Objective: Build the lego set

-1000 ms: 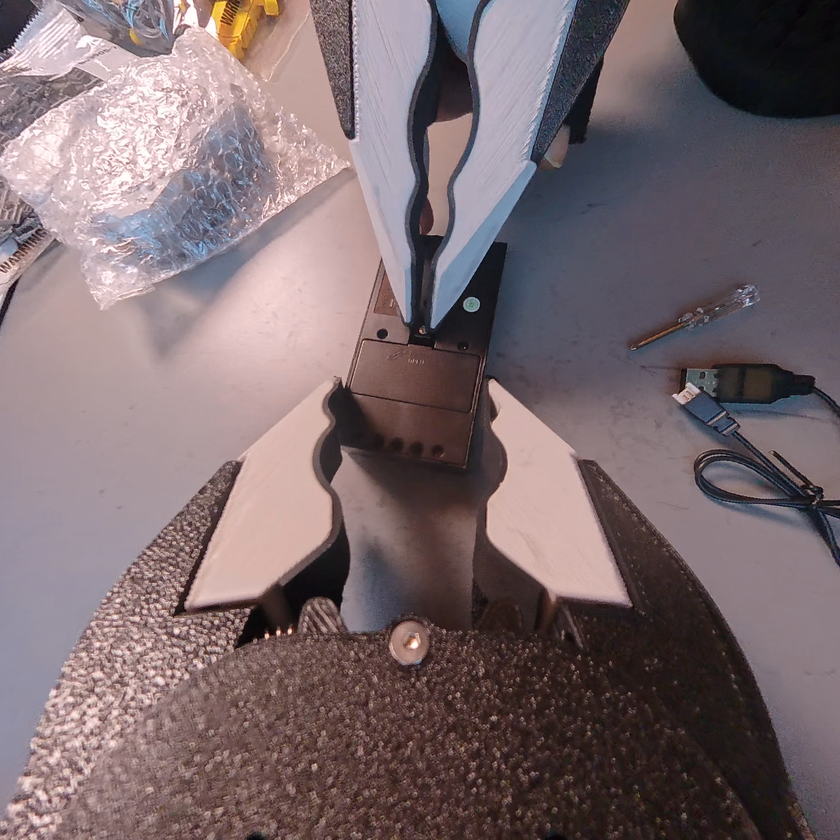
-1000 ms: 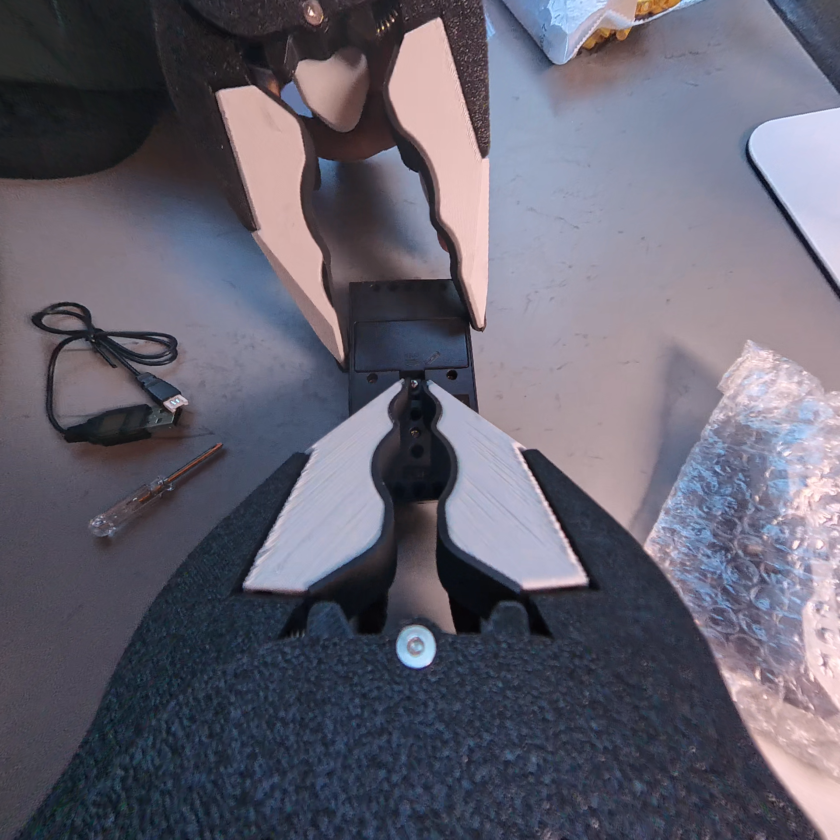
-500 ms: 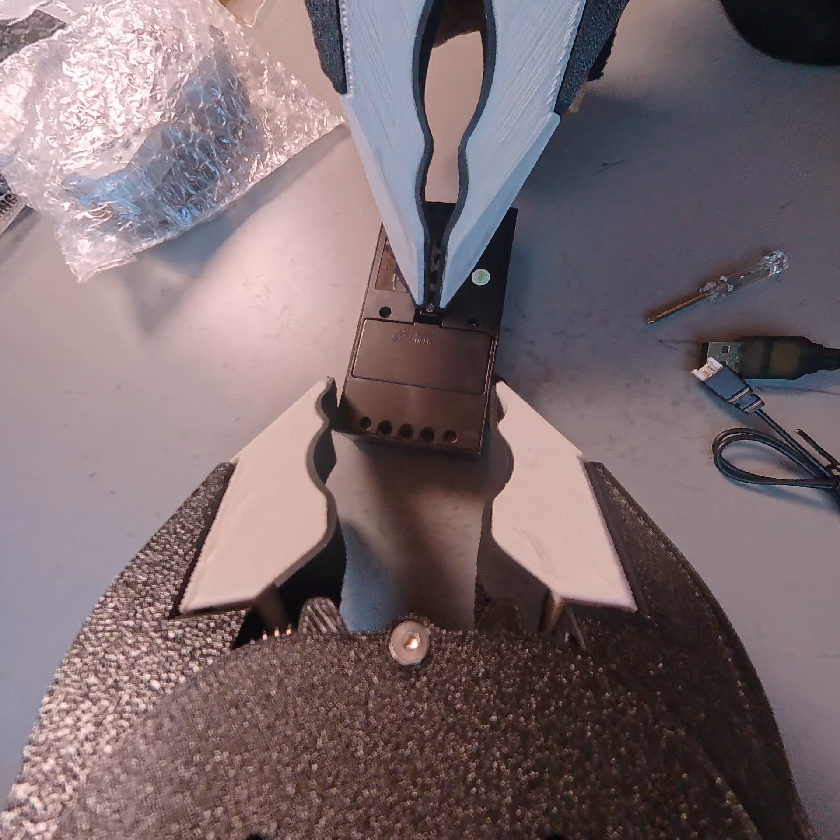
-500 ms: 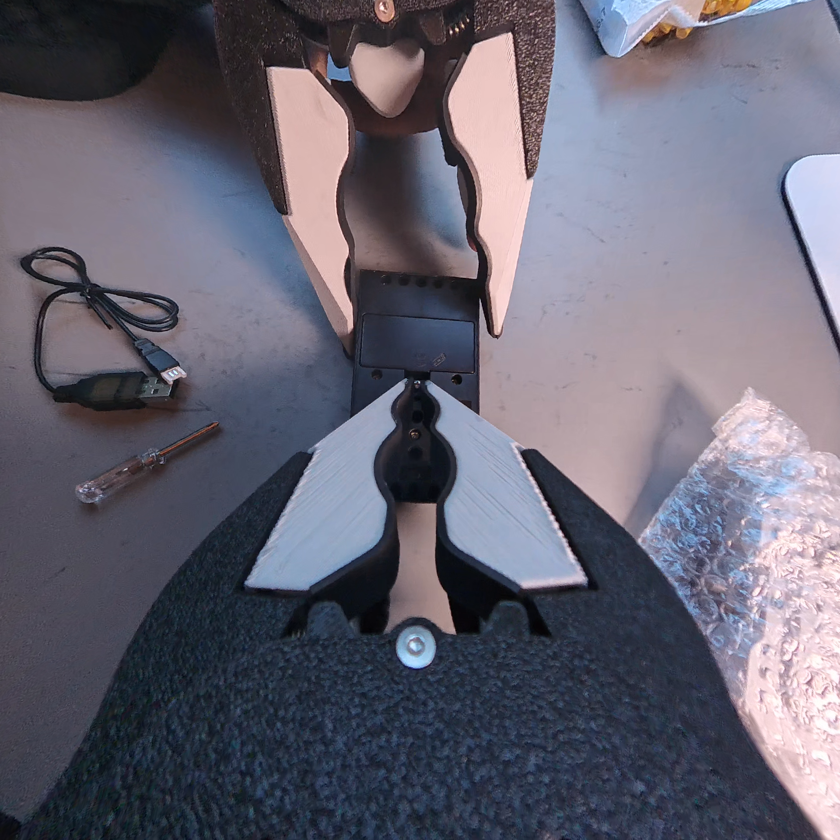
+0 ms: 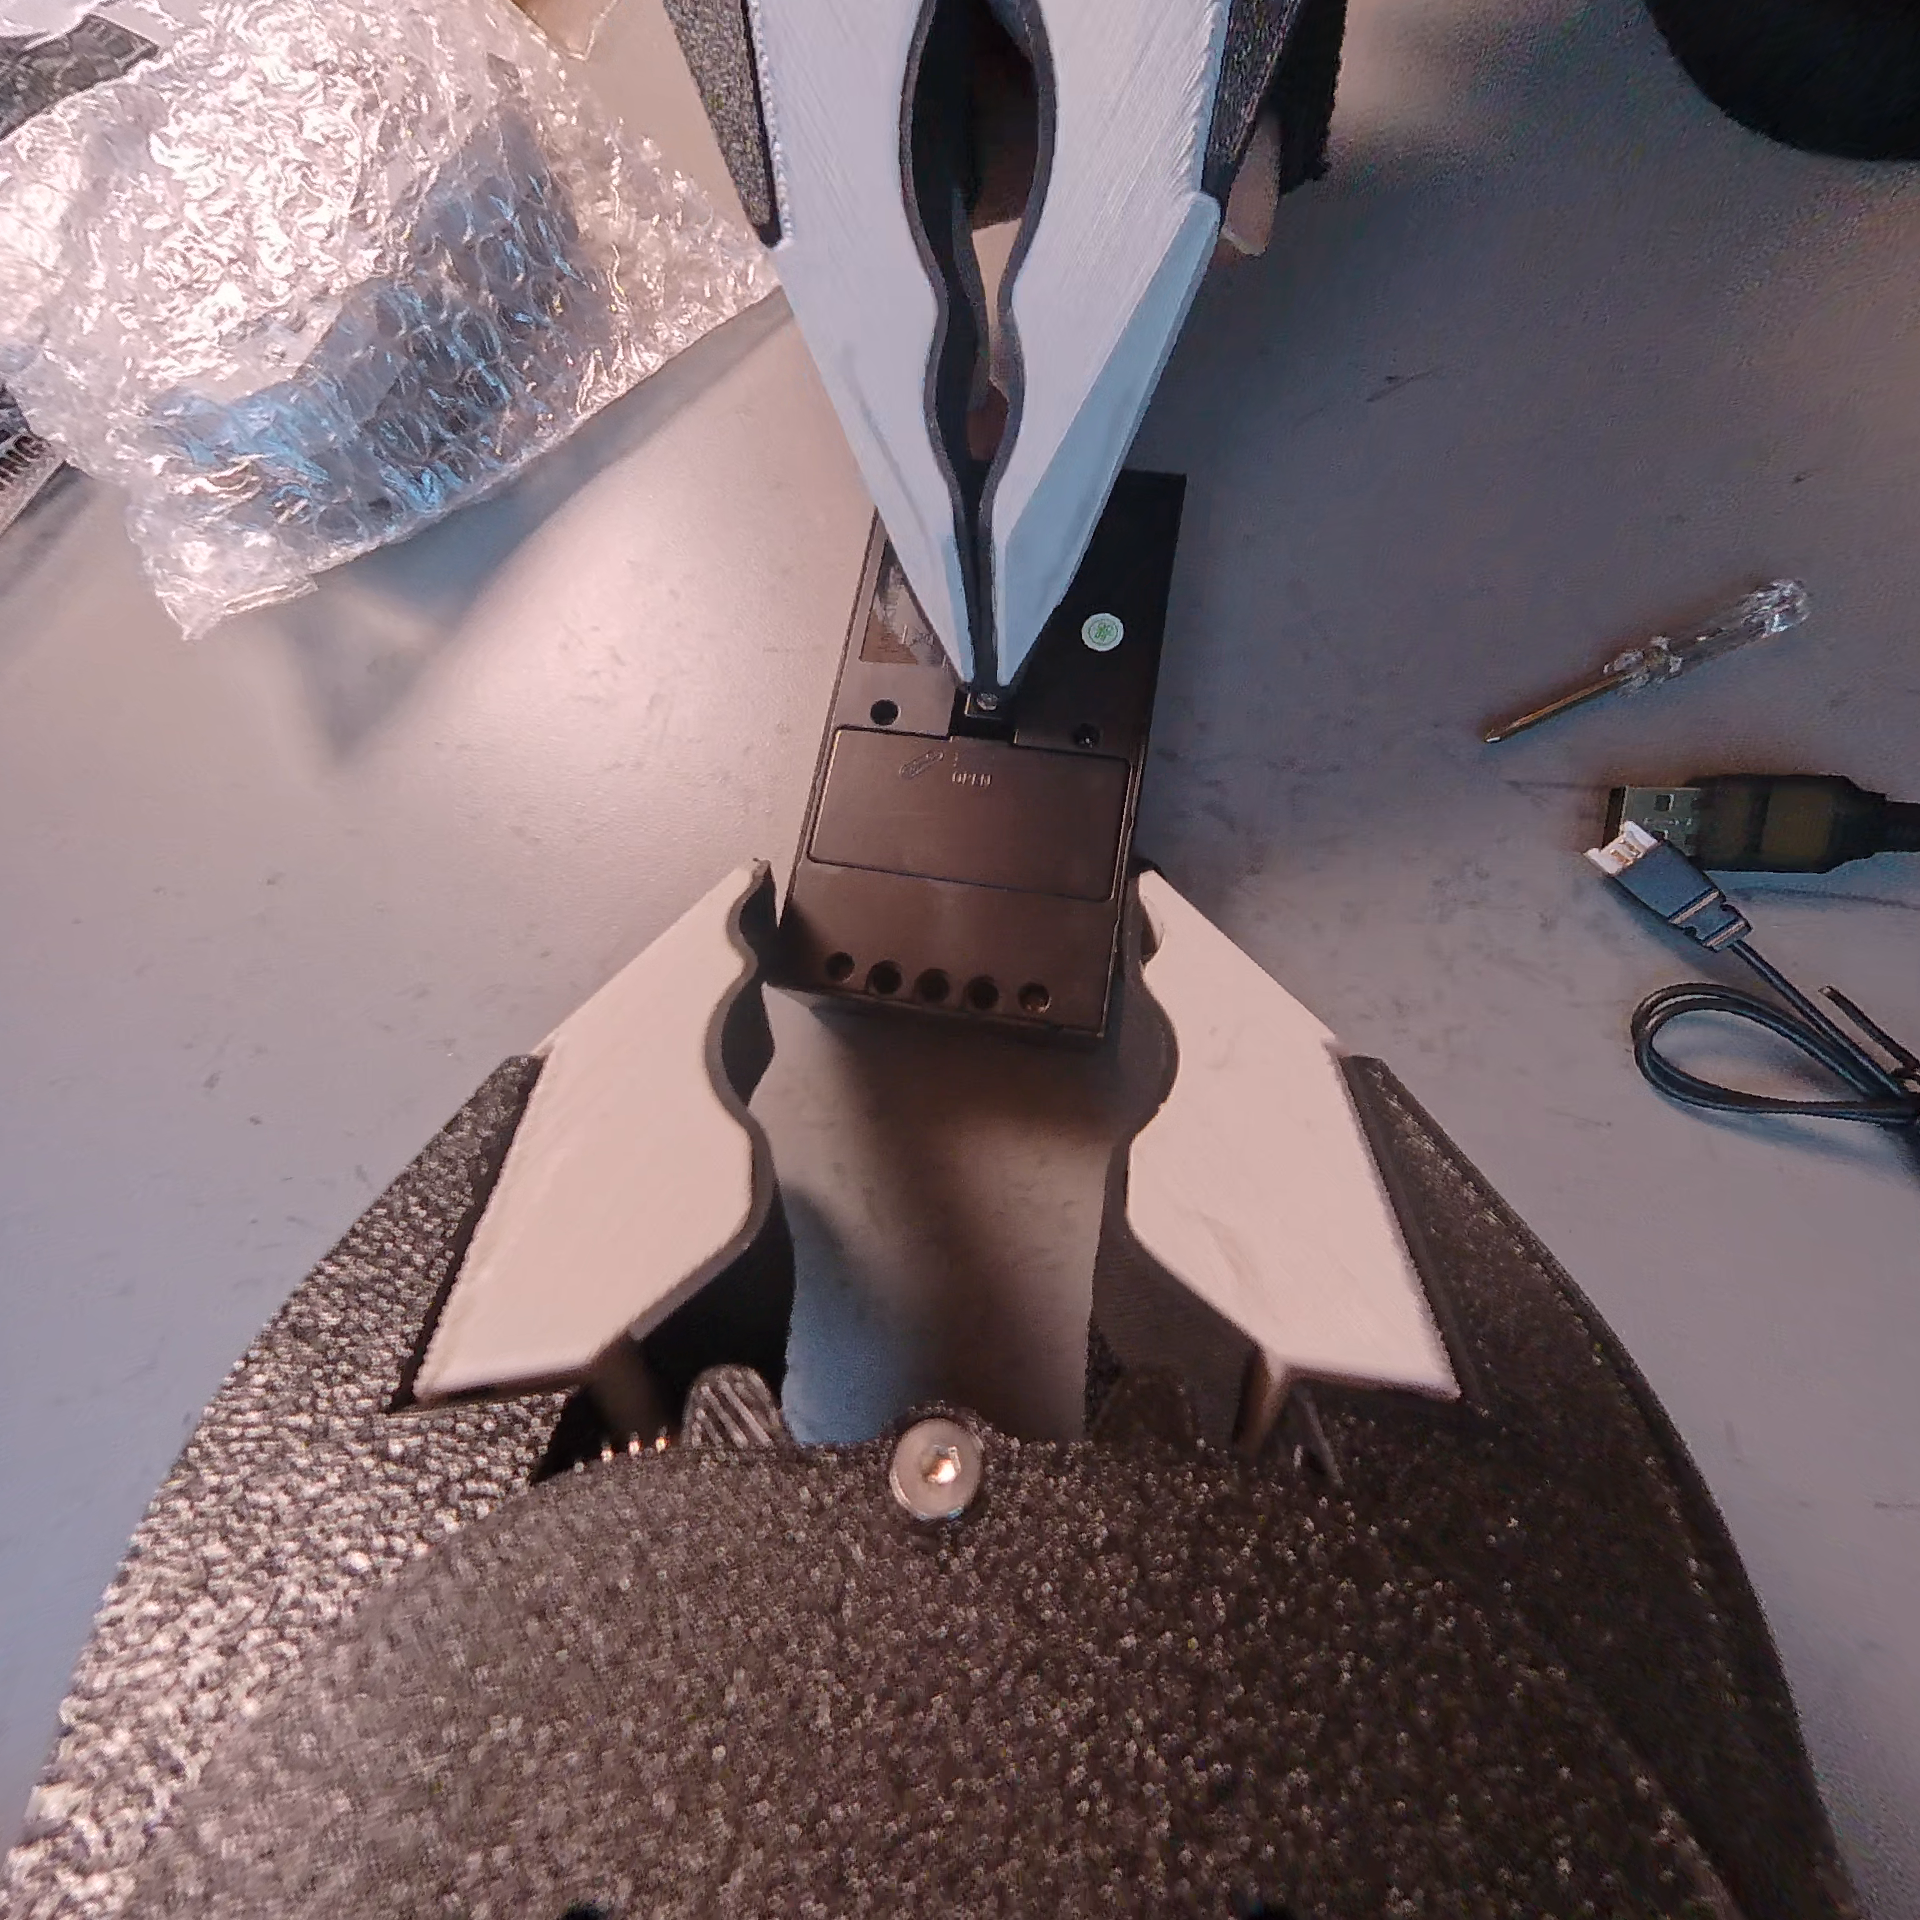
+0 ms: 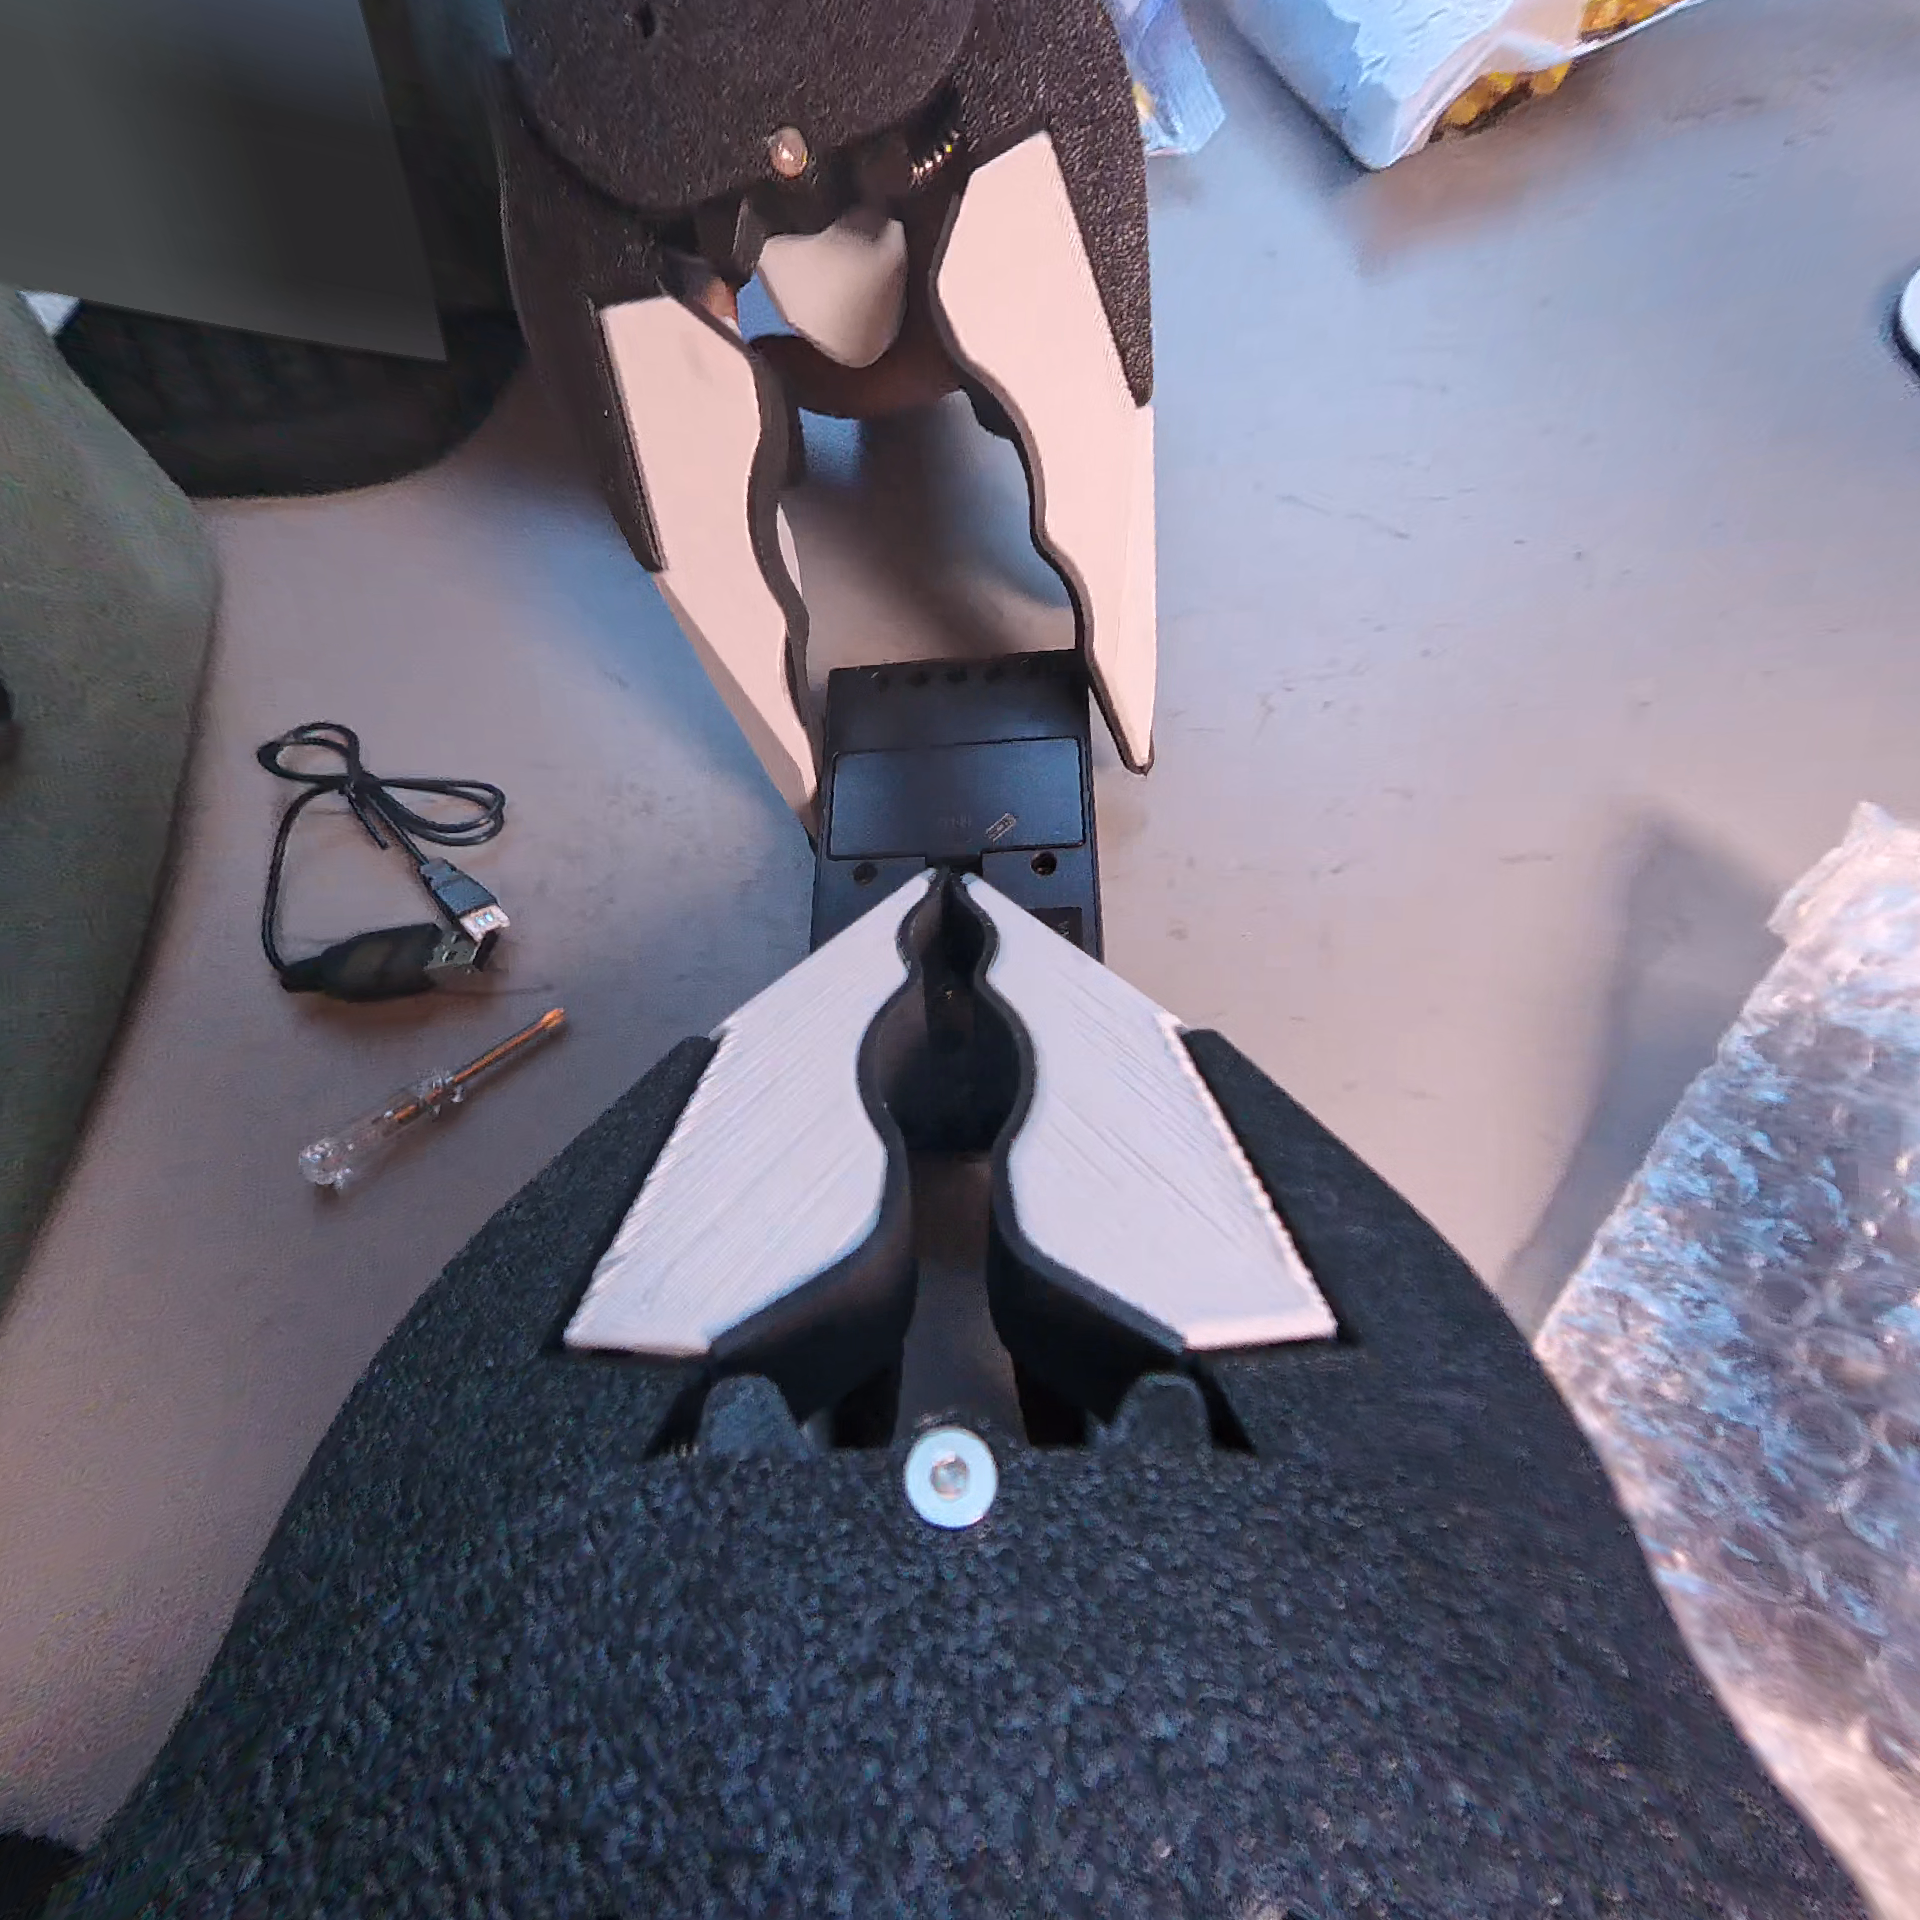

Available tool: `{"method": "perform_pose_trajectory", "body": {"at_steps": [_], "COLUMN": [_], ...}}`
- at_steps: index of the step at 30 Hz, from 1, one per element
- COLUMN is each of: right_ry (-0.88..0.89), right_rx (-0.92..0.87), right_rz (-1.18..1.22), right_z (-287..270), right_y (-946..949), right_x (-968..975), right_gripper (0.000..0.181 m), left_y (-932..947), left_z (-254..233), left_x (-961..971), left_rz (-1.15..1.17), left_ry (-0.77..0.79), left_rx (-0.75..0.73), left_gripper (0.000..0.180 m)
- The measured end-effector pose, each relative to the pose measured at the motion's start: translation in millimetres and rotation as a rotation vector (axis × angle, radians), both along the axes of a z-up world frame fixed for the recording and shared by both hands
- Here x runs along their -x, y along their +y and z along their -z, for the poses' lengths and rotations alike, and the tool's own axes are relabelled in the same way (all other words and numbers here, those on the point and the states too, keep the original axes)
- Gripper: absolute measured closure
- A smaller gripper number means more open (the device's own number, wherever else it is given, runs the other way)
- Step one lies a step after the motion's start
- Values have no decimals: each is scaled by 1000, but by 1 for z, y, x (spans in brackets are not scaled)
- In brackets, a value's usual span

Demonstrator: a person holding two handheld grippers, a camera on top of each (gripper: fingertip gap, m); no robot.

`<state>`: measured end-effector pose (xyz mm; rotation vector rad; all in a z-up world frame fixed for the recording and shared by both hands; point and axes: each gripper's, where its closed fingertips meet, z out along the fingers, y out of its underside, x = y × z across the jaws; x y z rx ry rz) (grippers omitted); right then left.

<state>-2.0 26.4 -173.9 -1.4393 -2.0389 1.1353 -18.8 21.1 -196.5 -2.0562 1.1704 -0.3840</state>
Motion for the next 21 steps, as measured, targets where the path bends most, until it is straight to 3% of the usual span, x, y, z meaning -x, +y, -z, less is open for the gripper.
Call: {"method": "perform_pose_trajectory", "body": {"at_steps": [4, 10, 15, 21], "right_ry": [109, -6, -74, -101], "right_rx": [118, -100, -113, -145], "right_rz": [45, 19, -8, 19], "right_z": [-26, 0, 1, 2], "right_y": [-1, 0, -4, 0], "right_x": [3, 2, -1, 2], "right_gripper": [181, 178, 169, 180], "left_y": [0, 0, 0, 0], "left_z": [0, 0, 0, 0], "left_x": [0, 0, 0, 0], "left_rz": [-1, -1, -2, -5], "left_ry": [2, 3, 2, 1], "left_rx": [-2, -3, -2, 0], "left_gripper": [114, 114, 114, 114]}}
